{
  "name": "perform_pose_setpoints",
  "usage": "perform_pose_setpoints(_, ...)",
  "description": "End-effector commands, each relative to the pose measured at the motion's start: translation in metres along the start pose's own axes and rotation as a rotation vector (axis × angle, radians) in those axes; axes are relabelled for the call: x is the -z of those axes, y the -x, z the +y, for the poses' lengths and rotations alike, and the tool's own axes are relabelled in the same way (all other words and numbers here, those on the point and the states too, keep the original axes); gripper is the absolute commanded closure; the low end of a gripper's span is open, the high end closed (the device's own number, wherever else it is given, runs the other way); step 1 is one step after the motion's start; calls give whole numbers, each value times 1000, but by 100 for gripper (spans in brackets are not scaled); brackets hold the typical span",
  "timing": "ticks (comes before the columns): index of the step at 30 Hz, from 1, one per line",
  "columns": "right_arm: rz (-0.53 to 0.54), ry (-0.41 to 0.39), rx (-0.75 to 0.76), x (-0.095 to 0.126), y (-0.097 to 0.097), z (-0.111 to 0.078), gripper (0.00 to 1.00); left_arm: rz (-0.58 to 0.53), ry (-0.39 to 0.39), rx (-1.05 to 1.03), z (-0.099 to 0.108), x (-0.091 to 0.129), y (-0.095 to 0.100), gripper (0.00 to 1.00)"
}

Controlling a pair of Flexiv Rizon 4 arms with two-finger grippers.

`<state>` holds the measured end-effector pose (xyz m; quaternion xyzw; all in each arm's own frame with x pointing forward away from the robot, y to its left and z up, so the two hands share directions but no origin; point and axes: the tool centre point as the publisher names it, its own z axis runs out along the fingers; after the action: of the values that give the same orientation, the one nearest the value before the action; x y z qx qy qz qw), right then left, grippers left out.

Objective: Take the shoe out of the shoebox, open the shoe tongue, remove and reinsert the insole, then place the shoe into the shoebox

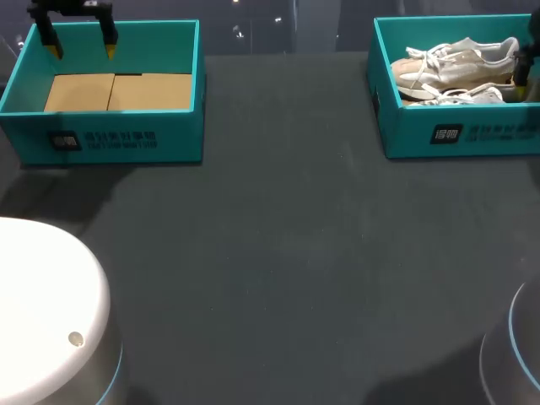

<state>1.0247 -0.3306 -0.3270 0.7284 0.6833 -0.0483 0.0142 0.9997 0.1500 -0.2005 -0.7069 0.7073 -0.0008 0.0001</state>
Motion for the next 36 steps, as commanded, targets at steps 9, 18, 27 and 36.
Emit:
perform_pose_setpoints(9, 4, 3, 17, -21, -1, 2, 25, 0, 1, 0, 0, 0, 0, 0)
perform_pose_setpoints(18, 6, -2, 25, -33, -1, 3, 27, 0, 1, 0, 0, 0, 0, 0)
perform_pose_setpoints(27, 8, -14, 18, -41, 0, 2, 100, 0, 1, 0, 0, 0, 0, 0)
perform_pose_setpoints(36, -8, -2, -10, -30, 4, -1, 100, 0, 1, 0, 0, 0, 0, 0)
